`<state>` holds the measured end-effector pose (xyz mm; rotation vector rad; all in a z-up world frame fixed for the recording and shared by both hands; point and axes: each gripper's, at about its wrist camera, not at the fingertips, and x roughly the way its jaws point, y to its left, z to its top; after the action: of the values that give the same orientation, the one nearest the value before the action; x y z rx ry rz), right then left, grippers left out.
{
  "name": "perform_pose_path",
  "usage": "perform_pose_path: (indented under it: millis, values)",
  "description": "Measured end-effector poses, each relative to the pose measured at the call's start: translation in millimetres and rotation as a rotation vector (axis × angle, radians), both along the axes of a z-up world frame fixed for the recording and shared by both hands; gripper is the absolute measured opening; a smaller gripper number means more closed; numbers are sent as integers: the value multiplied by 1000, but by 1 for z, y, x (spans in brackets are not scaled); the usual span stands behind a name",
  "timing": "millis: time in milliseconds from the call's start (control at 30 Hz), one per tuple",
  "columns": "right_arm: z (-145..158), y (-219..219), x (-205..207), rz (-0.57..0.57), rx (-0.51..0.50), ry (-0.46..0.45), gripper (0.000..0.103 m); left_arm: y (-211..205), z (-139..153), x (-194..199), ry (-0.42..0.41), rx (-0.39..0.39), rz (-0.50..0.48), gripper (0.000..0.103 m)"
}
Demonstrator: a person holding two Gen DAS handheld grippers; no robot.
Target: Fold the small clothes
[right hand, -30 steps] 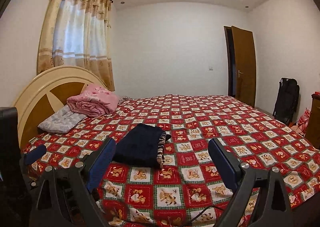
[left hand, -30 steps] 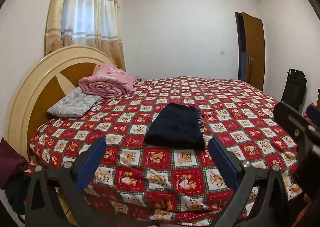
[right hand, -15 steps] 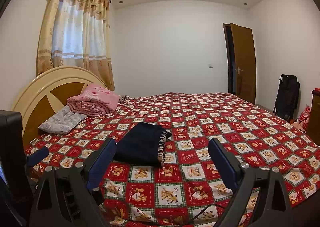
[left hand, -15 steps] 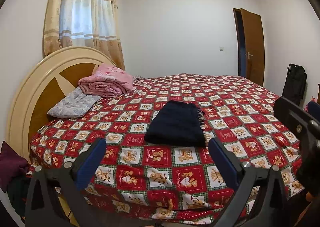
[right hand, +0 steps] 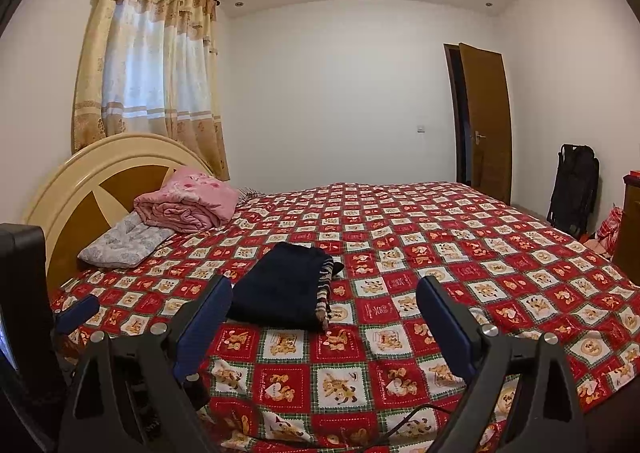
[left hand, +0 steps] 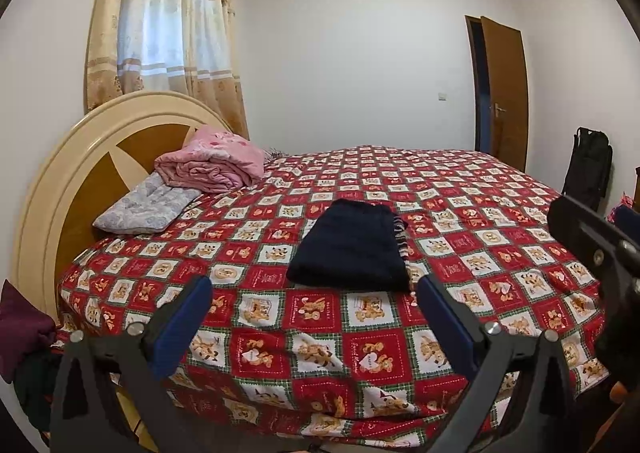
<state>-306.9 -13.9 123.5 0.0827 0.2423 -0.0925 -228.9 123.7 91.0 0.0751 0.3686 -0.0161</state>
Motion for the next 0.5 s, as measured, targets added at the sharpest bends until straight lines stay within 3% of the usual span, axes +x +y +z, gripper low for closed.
perform_pose_path:
  millis: [500]
  values:
    - [-2,5,1,-5,9,9,94,0,-1,0,2,0,-2,103]
